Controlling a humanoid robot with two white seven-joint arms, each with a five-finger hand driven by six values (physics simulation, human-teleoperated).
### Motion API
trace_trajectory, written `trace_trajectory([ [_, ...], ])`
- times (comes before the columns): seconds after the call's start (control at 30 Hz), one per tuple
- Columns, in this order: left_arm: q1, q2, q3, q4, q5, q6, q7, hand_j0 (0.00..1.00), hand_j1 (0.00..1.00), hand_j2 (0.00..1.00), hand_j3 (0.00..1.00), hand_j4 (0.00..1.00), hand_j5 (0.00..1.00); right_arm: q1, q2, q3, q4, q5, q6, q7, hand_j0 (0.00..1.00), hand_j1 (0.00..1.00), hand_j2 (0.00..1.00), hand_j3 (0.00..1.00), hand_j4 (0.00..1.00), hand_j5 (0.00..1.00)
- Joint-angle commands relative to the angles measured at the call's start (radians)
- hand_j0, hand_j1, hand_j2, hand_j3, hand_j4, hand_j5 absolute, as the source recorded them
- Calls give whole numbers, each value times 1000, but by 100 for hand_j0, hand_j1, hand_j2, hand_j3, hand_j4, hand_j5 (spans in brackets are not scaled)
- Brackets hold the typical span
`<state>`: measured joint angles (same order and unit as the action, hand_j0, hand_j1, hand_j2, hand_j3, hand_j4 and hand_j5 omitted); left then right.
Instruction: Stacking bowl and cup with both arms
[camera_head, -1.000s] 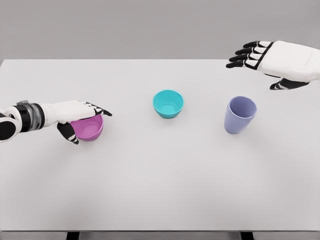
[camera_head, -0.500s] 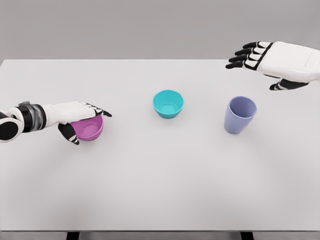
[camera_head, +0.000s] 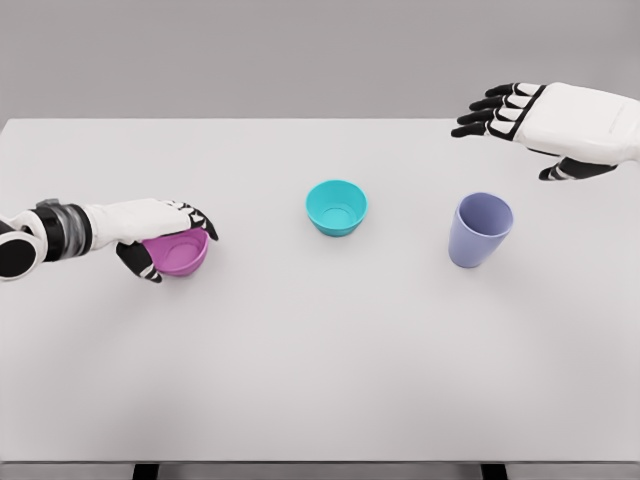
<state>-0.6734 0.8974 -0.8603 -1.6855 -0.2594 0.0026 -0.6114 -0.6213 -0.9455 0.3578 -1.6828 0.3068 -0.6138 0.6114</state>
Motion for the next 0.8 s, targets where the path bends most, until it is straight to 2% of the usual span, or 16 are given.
trace_trajectory([
  [0.0, -2, 2, 4, -6, 5, 0, 1, 70, 70, 70, 70, 70, 70, 0, -1, 0, 0, -5, 3, -1, 100, 100, 100, 100, 100, 100],
  [0.33, -43, -2, 4, -36, 8, -13, 1, 68, 68, 68, 68, 68, 68, 0, -1, 0, 0, -5, 3, -1, 100, 100, 100, 100, 100, 100],
  [0.77, -115, -98, -3, -34, -1, -16, 1, 68, 68, 68, 68, 68, 68, 2, -3, 0, 0, -5, 3, -1, 100, 100, 100, 100, 100, 100],
])
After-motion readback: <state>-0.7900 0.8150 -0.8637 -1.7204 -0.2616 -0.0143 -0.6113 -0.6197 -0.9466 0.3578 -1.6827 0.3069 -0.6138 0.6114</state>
